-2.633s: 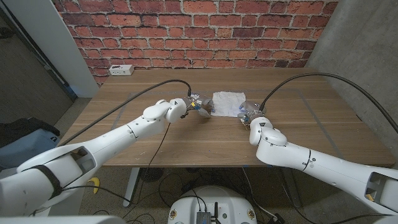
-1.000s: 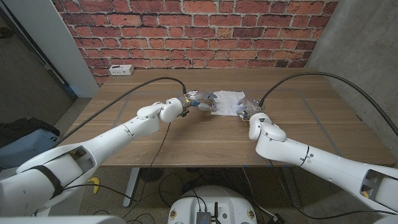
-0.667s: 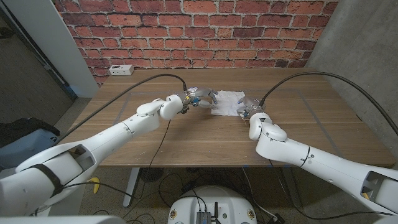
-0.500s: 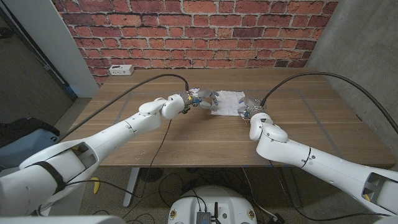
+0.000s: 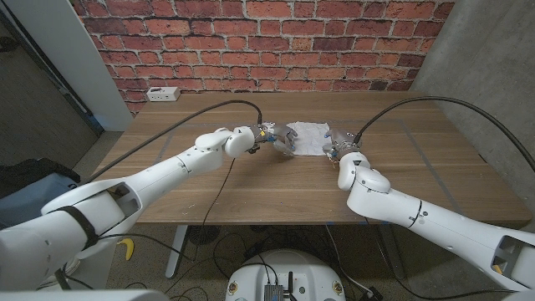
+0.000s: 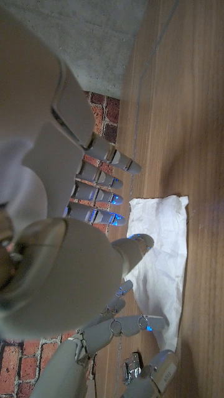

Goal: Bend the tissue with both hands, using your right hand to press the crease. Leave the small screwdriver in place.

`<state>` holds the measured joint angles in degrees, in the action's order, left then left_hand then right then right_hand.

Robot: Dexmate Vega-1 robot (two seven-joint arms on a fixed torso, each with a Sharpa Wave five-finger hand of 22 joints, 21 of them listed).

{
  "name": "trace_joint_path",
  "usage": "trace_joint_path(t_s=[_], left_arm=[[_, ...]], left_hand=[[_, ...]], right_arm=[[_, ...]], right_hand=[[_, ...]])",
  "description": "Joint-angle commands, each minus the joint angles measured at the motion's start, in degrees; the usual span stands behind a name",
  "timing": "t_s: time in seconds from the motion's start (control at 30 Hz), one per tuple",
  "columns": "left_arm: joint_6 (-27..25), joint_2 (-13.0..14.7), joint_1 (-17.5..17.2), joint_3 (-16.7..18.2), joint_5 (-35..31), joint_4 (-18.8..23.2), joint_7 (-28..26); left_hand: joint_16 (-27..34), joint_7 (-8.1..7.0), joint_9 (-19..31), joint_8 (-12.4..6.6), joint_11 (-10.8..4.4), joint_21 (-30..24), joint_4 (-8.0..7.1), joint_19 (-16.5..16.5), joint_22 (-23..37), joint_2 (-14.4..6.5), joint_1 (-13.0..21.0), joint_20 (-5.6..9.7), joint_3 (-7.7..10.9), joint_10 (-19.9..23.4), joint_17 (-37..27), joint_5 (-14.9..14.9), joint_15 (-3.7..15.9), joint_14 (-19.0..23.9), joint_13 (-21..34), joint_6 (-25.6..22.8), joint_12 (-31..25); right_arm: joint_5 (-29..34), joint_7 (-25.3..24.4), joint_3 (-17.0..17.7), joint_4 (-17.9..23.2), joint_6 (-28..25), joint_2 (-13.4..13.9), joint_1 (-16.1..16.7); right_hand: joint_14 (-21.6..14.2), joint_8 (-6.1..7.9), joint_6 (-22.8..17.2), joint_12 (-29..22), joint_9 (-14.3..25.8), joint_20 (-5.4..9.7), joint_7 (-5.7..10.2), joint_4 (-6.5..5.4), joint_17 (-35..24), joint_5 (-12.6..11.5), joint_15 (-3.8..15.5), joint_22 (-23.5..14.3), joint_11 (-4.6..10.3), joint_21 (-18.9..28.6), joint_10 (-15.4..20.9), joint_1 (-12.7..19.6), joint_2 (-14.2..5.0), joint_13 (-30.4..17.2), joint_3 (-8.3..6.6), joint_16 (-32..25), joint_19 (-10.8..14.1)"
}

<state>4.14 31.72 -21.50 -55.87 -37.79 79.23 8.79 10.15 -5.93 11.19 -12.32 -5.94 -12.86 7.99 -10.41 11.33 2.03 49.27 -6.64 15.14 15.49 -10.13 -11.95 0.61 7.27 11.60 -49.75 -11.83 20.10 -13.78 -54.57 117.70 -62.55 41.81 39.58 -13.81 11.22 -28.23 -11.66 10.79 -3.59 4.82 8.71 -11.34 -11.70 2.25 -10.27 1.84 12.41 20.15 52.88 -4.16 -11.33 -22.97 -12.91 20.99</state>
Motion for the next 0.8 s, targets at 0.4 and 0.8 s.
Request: trace_joint_path(t_s=[0.4, 0.8], left_arm=[[-6.8, -0.9, -0.3, -3.6, -11.2, -0.2, -4.3], [-5.6, -3.0, -1.0, -5.6, -12.7, -6.4, -14.6]], left_hand=[[1.2, 0.51, 0.0, -0.35, -0.34, -0.9, 1.04, -2.4, 0.1, -1.8, 4.1, 1.03, 1.14, 3.5, 0.0, -0.8, 1.95, 2.9, 0.1, -2.6, -1.3], [1.7, 3.71, 0.4, -3.48, -1.61, -2.6, 1.89, -7.3, 0.1, -4.1, 12.2, 2.9, 2.57, 11.9, 0.2, 0.8, 6.29, 9.5, -0.2, -15.3, -3.3]], right_arm=[[-0.8, -1.1, 1.5, 0.8, 1.2, 0.7, 1.9], [-1.2, -1.9, 2.2, 2.1, 0.5, 1.1, 3.3]], right_hand=[[0.0, 0.02, 0.1, 0.1, 0.3, -0.06, -0.28, -0.14, -0.4, 0.1, 1.96, -0.1, -0.23, -0.3, 0.2, 0.5, -0.31, -0.3, 0.62, -0.1, 0.4], [0.0, 0.06, 0.0, 0.0, 0.3, -0.17, -0.38, -0.24, -0.4, 0.1, 1.97, -0.1, -0.32, -0.3, 0.4, 0.5, -0.37, -0.3, 1.06, -0.2, 0.5]])
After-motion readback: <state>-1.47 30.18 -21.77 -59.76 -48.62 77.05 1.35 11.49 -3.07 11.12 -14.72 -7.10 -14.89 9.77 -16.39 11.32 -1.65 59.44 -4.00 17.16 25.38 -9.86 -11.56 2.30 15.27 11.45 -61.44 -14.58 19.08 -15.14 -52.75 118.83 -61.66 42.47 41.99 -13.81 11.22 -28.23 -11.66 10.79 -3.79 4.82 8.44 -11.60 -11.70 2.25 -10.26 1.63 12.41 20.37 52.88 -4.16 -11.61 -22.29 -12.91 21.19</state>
